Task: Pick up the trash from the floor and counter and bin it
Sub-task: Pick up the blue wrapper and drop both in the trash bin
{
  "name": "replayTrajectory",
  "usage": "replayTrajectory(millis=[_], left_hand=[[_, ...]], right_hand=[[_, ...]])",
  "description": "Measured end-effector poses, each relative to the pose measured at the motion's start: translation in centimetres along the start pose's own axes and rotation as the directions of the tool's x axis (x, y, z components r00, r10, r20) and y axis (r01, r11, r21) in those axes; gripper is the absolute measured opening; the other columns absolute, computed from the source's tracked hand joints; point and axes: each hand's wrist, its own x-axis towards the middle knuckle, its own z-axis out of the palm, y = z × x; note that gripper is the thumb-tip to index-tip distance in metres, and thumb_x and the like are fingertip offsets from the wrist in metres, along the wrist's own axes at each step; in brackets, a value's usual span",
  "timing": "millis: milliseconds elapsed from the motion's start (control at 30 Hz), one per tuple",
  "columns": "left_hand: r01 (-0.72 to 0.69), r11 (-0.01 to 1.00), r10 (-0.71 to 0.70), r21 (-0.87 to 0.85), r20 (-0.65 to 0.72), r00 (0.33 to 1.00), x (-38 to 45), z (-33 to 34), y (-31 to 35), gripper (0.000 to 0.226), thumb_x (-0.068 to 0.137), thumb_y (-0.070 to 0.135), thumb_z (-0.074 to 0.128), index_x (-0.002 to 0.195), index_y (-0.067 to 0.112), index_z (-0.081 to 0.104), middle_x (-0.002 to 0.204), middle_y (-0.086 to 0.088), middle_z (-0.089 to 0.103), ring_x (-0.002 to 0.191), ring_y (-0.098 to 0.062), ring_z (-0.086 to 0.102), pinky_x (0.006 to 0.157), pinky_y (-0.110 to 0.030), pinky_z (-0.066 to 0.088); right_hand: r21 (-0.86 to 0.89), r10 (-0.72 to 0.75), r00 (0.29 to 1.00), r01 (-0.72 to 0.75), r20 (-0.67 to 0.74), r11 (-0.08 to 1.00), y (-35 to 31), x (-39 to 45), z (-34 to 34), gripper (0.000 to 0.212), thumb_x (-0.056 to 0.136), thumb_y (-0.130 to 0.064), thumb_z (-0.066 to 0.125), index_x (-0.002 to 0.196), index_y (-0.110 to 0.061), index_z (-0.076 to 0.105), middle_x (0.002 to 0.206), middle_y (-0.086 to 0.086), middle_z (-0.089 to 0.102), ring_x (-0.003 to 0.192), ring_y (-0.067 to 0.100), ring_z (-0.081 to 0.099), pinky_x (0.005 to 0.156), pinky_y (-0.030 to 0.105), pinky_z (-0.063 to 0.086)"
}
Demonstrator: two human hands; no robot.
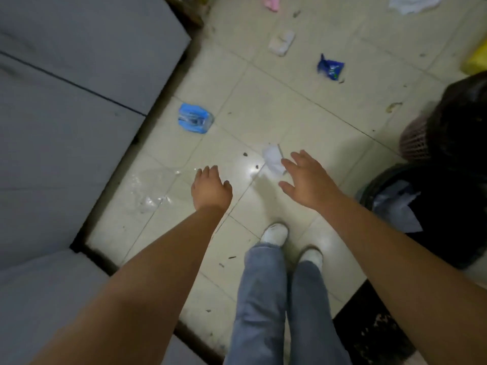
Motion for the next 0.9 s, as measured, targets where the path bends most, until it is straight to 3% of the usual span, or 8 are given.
replayTrajectory(millis=[167, 300, 367, 433, 533, 600, 800, 900], left_hand=[[0.166, 0.985, -0.166, -0.039, 0.004, 0.986, -2.3, -2.6, -12.0, 0.053, 0.098, 0.024, 0.046, 0.145, 0.007, 0.028, 0.155, -0.012, 0.029, 0.146, -0.027, 0.019, 0.120, -0.039, 0.021], [0.276, 0.961, -0.275, -0.034, 0.033, 0.961, -2.3, -3.1, -20.9, 0.058, 0.097, 0.027, 0.050, 0.146, 0.009, 0.026, 0.157, -0.012, 0.024, 0.147, -0.028, 0.014, 0.120, -0.041, 0.019], [0.311, 0.949, -0.309, -0.046, 0.042, 0.950, -0.9, -3.3, -25.0, 0.060, 0.096, 0.028, 0.052, 0.146, 0.009, 0.026, 0.156, -0.013, 0.024, 0.147, -0.029, 0.015, 0.120, -0.042, 0.020], [0.313, 0.948, -0.308, -0.066, 0.076, 0.948, 1.3, -3.6, -28.4, 0.061, 0.095, 0.029, 0.053, 0.146, 0.009, 0.026, 0.156, -0.013, 0.025, 0.147, -0.029, 0.016, 0.119, -0.042, 0.022], [0.265, 0.961, -0.254, -0.081, 0.131, 0.958, 5.1, -4.0, -32.1, 0.063, 0.094, 0.030, 0.054, 0.146, 0.010, 0.024, 0.156, -0.013, 0.024, 0.147, -0.029, 0.015, 0.118, -0.042, 0.023], [0.221, 0.972, -0.209, -0.074, 0.145, 0.967, 7.4, -4.1, -34.1, 0.065, 0.094, 0.032, 0.053, 0.147, 0.010, 0.023, 0.156, -0.013, 0.024, 0.146, -0.029, 0.015, 0.117, -0.042, 0.025], [0.173, 0.979, -0.149, -0.110, 0.197, 0.969, 14.3, -2.4, -36.8, 0.068, 0.096, 0.033, 0.051, 0.149, 0.009, 0.016, 0.157, -0.013, 0.018, 0.146, -0.030, 0.014, 0.116, -0.041, 0.026], [0.144, 0.985, -0.122, -0.098, 0.200, 0.972, 18.4, 0.7, -37.2, 0.068, 0.095, 0.034, 0.052, 0.148, 0.007, 0.017, 0.156, -0.015, 0.021, 0.145, -0.030, 0.018, 0.115, -0.041, 0.029]], right_hand=[[-0.119, -0.162, 0.986, 0.165, 0.034, 0.979, -9.8, 3.2, 2.4, 0.054, 0.095, -0.023, 0.048, 0.142, -0.004, 0.029, 0.153, 0.018, 0.025, 0.145, 0.031, 0.013, 0.120, 0.037, 0.015], [-0.215, -0.240, 0.968, 0.250, 0.072, 0.944, -14.5, 4.9, 6.0, 0.047, 0.078, -0.004, 0.070, 0.118, 0.015, 0.054, 0.126, 0.041, 0.051, 0.124, 0.058, 0.039, 0.102, 0.062, 0.036], [-0.267, -0.210, 0.973, 0.229, 0.098, 0.936, -16.8, 6.4, 7.2, 0.042, 0.073, -0.002, 0.073, 0.108, 0.016, 0.060, 0.115, 0.042, 0.059, 0.113, 0.062, 0.048, 0.092, 0.067, 0.040], [-0.317, -0.188, 0.978, 0.209, 0.094, 0.925, -19.7, 8.7, 8.0, 0.042, 0.074, -0.012, 0.066, 0.107, 0.013, 0.063, 0.113, 0.039, 0.062, 0.110, 0.057, 0.054, 0.089, 0.064, 0.045], [-0.310, -0.071, 0.993, 0.097, 0.095, 0.946, -23.5, 12.5, 8.8, 0.050, 0.090, -0.022, 0.050, 0.130, 0.007, 0.045, 0.139, 0.031, 0.044, 0.134, 0.042, 0.036, 0.111, 0.048, 0.031], [-0.292, 0.023, 0.996, 0.005, 0.092, 0.956, -25.3, 15.1, 9.7, 0.048, 0.094, -0.019, 0.050, 0.134, 0.004, 0.040, 0.140, 0.027, 0.043, 0.135, 0.035, 0.033, 0.113, 0.041, 0.029], [-0.328, 0.146, 0.987, -0.116, 0.068, 0.938, -28.3, 21.7, 13.0, 0.047, 0.096, -0.019, 0.045, 0.139, -0.002, 0.033, 0.146, 0.018, 0.037, 0.138, 0.029, 0.028, 0.112, 0.034, 0.025], [-0.393, 0.155, 0.985, -0.114, 0.073, 0.913, -27.7, 25.9, 15.1, 0.045, 0.096, -0.022, 0.044, 0.136, -0.002, 0.038, 0.140, 0.018, 0.043, 0.132, 0.032, 0.035, 0.106, 0.038, 0.035]])
